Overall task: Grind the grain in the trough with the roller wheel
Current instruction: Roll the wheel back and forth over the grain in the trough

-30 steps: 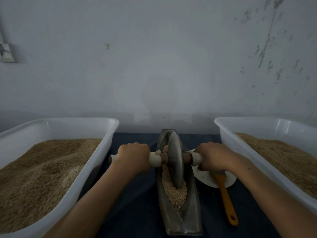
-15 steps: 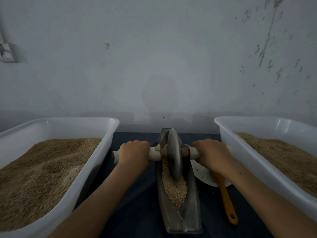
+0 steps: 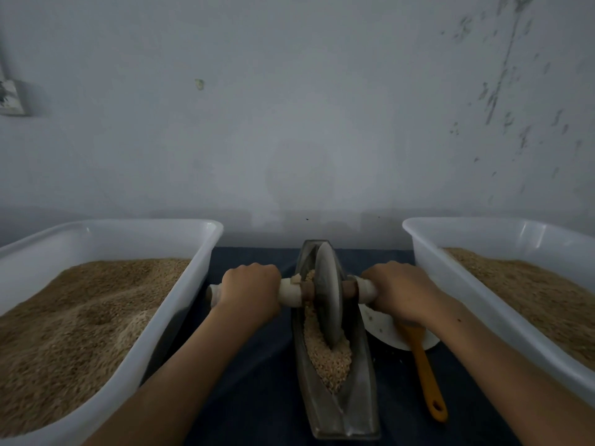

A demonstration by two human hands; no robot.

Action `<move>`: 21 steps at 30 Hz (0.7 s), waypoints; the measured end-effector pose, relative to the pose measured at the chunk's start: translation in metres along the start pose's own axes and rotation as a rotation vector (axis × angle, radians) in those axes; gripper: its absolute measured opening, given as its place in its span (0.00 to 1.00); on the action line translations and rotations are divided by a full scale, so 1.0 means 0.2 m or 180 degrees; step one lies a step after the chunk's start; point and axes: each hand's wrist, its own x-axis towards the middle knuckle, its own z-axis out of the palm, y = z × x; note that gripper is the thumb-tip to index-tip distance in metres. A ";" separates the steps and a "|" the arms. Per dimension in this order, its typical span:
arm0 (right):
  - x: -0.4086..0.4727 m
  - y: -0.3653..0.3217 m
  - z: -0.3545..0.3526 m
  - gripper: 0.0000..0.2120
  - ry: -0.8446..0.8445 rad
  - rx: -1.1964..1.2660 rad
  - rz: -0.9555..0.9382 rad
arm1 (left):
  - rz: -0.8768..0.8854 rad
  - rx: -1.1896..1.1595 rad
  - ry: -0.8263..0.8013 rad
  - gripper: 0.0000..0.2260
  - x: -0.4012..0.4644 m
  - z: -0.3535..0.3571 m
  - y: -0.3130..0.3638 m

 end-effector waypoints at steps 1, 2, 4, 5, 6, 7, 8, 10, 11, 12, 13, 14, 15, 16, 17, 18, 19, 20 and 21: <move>0.00 0.00 0.01 0.02 0.0141 0.0005 0.0031 | -0.0015 0.0003 0.0087 0.11 0.00 0.00 0.00; 0.00 -0.01 0.02 0.03 0.0256 0.0013 0.0063 | -0.0023 -0.0004 0.0161 0.10 0.00 0.01 0.01; 0.00 -0.01 0.03 0.04 0.0379 0.0049 0.0101 | -0.0019 -0.0043 0.0237 0.10 0.00 0.01 0.01; 0.00 -0.01 0.03 0.04 0.0405 0.0045 0.0101 | -0.0016 -0.0056 0.0237 0.10 0.00 0.01 0.01; 0.00 -0.02 0.03 0.04 0.0407 0.0010 0.0089 | -0.0016 -0.0053 0.0218 0.10 0.00 0.01 0.01; 0.00 -0.02 0.02 0.04 0.0372 -0.0041 0.0066 | -0.0016 -0.0034 0.0182 0.11 0.00 0.01 0.01; 0.00 -0.02 0.01 0.04 0.0298 -0.0082 0.0034 | -0.0013 -0.0008 0.0138 0.11 0.00 0.01 0.00; -0.01 -0.01 -0.01 0.02 0.0031 -0.0087 -0.0036 | 0.0020 0.0041 0.0049 0.12 -0.01 0.00 0.00; -0.01 -0.01 -0.03 0.04 -0.0140 -0.0049 -0.0047 | 0.0048 0.0057 -0.0010 0.13 -0.01 0.00 0.00; -0.02 -0.01 -0.04 0.06 -0.0313 -0.0005 -0.0045 | 0.0074 0.0060 -0.0083 0.13 -0.01 -0.01 -0.01; -0.02 -0.01 -0.06 0.08 -0.0468 0.0019 -0.0042 | 0.0095 0.0051 -0.0160 0.13 -0.01 -0.01 -0.01; -0.02 -0.01 -0.07 0.09 -0.0580 0.0022 -0.0045 | 0.0111 0.0040 -0.0228 0.13 -0.01 -0.02 -0.01; -0.02 -0.01 -0.07 0.10 -0.0646 0.0012 -0.0045 | 0.0122 0.0033 -0.0278 0.13 -0.01 -0.02 -0.01; -0.02 -0.01 -0.07 0.11 -0.0667 0.0002 -0.0037 | 0.0122 0.0030 -0.0306 0.13 -0.01 -0.02 -0.01; -0.01 -0.01 -0.06 0.10 -0.0637 -0.0006 -0.0022 | 0.0108 0.0031 -0.0302 0.13 -0.01 -0.02 -0.01; -0.01 -0.01 -0.05 0.09 -0.0549 -0.0011 -0.0003 | 0.0090 0.0034 -0.0265 0.13 -0.01 -0.02 -0.01; -0.01 -0.01 -0.04 0.07 -0.0414 -0.0014 0.0012 | 0.0072 0.0026 -0.0203 0.13 -0.01 -0.01 -0.01; 0.00 -0.01 -0.03 0.04 -0.0254 -0.0022 0.0023 | 0.0055 0.0003 -0.0129 0.12 0.00 -0.01 -0.01; 0.00 -0.01 -0.01 0.03 -0.0091 -0.0038 0.0037 | 0.0038 -0.0029 -0.0049 0.11 0.00 0.00 -0.01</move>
